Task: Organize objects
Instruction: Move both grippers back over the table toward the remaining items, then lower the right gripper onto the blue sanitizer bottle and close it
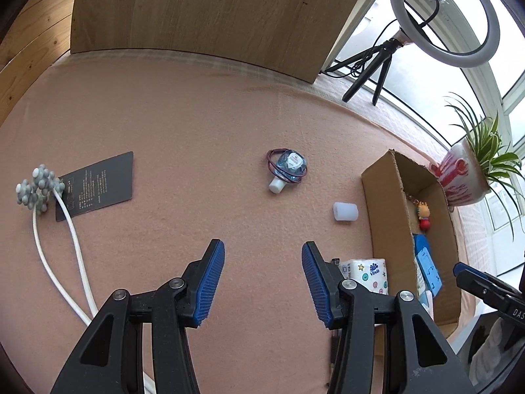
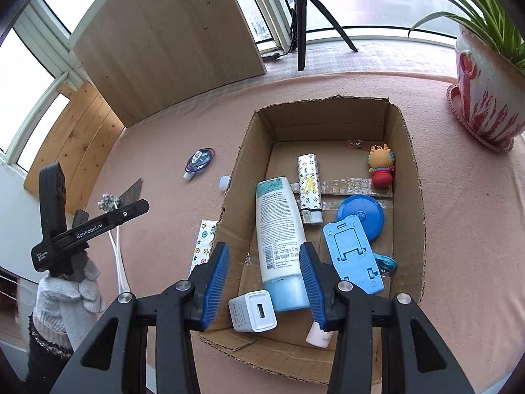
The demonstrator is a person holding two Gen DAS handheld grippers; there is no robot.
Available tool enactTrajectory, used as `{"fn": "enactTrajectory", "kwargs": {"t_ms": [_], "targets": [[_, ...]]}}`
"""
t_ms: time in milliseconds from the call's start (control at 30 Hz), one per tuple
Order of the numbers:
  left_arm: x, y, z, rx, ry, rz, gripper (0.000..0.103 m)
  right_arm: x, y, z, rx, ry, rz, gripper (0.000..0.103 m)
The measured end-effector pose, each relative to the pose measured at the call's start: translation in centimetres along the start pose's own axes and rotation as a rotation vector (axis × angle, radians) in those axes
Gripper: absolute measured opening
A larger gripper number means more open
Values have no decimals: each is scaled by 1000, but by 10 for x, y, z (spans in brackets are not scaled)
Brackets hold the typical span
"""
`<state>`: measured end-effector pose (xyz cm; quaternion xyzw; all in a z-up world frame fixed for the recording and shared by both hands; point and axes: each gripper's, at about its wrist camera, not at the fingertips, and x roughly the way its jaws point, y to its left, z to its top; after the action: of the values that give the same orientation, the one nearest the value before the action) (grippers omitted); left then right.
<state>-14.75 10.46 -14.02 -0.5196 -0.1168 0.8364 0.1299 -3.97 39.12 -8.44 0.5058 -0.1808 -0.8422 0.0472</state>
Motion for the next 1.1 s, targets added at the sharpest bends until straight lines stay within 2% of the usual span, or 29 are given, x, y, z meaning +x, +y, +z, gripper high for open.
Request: {"fn": "enactTrajectory", "kwargs": {"t_ms": [233,467,700,800,1100], "targets": [[-5,0,-25,-37,-34,13,52,20,38,22,-63,10,34,41],[-16,9,-42,-82,-72,2,52,53,88,48,-226,63,-13,41],[-25,23,-44,-103,-94,2,52,75,127,64,-322,90,-73,41],[-27,27,-45,-103,-94,8,52,80,136,65,-328,78,-67,41],[-36,46,-43,-84,-83,64,53,89,138,56,-231,77,-56,41]]}}
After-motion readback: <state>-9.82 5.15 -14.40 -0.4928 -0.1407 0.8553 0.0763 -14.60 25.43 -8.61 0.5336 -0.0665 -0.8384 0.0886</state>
